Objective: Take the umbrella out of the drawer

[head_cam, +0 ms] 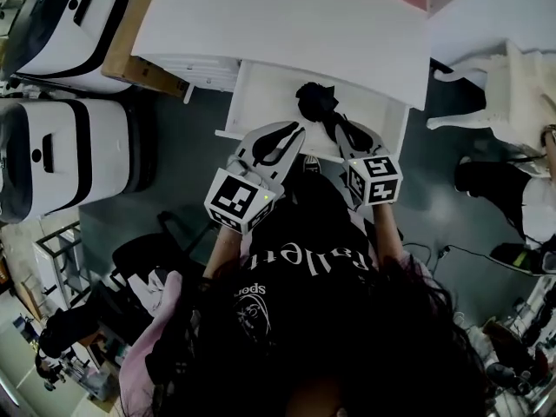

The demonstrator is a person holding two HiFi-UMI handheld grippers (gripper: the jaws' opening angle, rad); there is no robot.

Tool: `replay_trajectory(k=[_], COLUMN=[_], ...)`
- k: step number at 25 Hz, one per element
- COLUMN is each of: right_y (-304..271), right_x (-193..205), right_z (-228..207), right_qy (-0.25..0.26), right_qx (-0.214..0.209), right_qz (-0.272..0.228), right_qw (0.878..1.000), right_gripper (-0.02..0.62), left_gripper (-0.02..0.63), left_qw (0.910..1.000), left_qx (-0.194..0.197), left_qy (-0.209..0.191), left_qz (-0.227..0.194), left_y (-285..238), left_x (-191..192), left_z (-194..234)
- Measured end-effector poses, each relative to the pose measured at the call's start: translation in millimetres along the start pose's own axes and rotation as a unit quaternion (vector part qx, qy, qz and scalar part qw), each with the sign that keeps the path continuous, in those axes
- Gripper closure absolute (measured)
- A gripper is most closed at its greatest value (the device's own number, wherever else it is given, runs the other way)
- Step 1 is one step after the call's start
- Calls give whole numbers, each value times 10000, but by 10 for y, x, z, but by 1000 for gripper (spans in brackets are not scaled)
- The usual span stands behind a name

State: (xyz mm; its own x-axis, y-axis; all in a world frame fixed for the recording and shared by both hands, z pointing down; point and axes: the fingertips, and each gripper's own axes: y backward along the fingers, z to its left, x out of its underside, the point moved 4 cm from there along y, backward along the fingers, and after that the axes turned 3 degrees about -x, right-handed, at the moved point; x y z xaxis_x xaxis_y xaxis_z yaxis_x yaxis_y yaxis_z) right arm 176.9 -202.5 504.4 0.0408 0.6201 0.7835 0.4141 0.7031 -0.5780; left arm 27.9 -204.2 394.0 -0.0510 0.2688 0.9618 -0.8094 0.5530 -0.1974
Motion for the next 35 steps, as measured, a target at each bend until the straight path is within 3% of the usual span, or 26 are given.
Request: replay_trajectory(k=[5,7,9,16,20,25,28,35], right_y=[-470,-675,-875,-1439,-1706,-1947,-2038,-2072], right_x=[326,480,641,1117,1217,1406,1526,1593], right_z=[-296,-392,-473,-680,-738,-786,-778,-824], right_qy=[418,522,609,1113,1538,1527,1791,1328], right_qx=[-170,-307,-475,-465,-342,-60,60,-142], right_qz=[832,1146,1493,2596,2928,3223,3391,3584], right_qw=[9955,9916,9858,9582,9431,9342,9235,9240], right_gripper=[525,492,401,354,337,321,314,313], left_gripper=[557,557,557,557,557,557,557,557], left_qw=[9995,9991,9986,9962,9954,9945,9933,9899], left_qx=[-290,-401,-491,-780,-866,-974,-1089,-1320], left_qy=[106,129,134,223,220,169,169,319], left_qz=[59,89,158,316,353,347,341,401], left_y=[-82,-90,-97,-62,-47,-18,53,204], left_x=[40,63,94,193,254,279,302,400], left_z=[91,129,162,293,348,409,446,552])
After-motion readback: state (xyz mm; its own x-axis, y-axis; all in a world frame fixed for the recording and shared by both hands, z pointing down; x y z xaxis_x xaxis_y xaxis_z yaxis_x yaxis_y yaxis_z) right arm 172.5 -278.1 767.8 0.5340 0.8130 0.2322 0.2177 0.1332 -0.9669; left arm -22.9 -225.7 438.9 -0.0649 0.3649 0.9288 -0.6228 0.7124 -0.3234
